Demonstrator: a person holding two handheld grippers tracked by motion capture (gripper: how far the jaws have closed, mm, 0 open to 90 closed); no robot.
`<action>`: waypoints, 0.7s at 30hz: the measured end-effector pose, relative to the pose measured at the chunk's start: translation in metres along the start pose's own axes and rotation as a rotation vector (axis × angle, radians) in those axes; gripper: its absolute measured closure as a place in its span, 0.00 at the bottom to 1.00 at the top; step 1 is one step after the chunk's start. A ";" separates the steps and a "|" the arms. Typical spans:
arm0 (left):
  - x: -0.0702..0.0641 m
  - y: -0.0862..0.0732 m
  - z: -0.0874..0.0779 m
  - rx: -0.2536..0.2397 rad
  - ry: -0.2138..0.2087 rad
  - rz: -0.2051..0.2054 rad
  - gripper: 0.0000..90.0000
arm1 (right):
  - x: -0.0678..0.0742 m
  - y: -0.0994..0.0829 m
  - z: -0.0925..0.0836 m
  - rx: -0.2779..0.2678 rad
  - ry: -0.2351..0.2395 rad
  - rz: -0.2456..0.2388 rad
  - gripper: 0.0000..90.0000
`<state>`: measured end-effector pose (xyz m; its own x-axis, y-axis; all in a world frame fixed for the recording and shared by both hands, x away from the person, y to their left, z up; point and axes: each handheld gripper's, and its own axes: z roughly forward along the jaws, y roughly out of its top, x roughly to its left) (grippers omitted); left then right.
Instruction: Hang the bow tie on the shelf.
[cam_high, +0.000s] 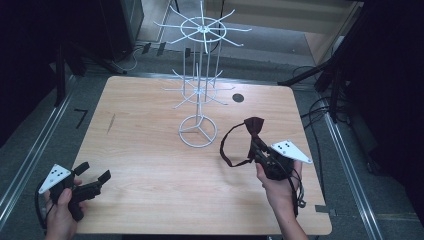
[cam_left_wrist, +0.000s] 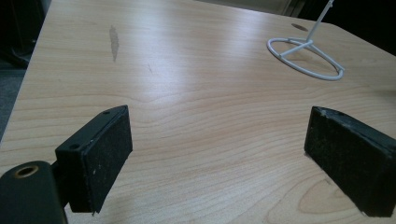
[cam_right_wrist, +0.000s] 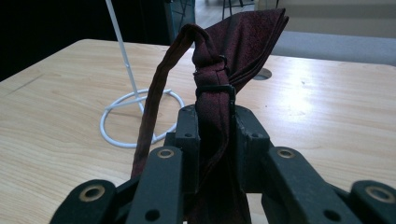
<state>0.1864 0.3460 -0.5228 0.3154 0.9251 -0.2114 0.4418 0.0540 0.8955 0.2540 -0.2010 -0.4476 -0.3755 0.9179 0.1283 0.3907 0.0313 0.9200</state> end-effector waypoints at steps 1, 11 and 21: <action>0.000 0.000 0.000 0.001 0.000 0.001 0.09 | 0.000 0.002 0.001 -0.002 0.004 -0.003 0.84; 0.000 0.000 0.000 -0.003 -0.008 -0.001 0.09 | 0.007 0.018 0.008 -0.020 0.001 0.004 0.84; 0.000 0.000 0.000 -0.004 -0.006 -0.001 0.09 | 0.012 0.034 0.013 -0.040 0.001 0.015 0.84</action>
<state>0.1861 0.3465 -0.5229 0.3201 0.9228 -0.2144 0.4387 0.0562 0.8969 0.2737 -0.1842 -0.4195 -0.3710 0.9176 0.1428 0.3623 0.0014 0.9320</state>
